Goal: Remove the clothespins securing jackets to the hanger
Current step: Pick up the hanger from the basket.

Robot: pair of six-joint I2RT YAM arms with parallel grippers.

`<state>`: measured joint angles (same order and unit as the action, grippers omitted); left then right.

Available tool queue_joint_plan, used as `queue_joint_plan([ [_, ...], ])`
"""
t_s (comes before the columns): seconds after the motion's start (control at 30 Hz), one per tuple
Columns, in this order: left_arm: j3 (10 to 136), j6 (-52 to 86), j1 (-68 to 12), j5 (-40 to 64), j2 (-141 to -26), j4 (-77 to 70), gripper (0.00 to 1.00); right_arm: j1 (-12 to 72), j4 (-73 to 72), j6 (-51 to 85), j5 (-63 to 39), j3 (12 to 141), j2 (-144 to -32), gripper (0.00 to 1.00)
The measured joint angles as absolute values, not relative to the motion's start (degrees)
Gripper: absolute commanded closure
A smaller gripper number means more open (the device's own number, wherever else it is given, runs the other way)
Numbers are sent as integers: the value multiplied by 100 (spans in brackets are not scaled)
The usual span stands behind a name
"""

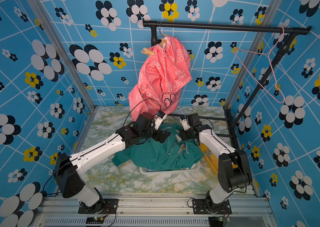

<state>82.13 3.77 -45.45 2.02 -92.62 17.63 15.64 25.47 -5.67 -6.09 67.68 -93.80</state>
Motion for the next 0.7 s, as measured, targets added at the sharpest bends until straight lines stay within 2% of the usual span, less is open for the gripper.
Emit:
queue_joint_plan([
  [0.07, 8213, 377, -4545, 198, -9262, 1763, 1, 1614, 2550, -591, -458, 6794, -9518, 84],
  [0.13, 8213, 377, -4545, 180, -9262, 1763, 1, 1697, 2576, -707, -429, 6807, -9581, 93],
  [0.33, 8213, 377, -4545, 36, -9268, 1776, 1, 1973, 2561, -674, 134, 6766, -9332, 97],
  [0.7, 8643, 322, -4654, -550, -9786, 1839, 2, 2558, 2670, -967, 224, 6593, -7113, 95],
])
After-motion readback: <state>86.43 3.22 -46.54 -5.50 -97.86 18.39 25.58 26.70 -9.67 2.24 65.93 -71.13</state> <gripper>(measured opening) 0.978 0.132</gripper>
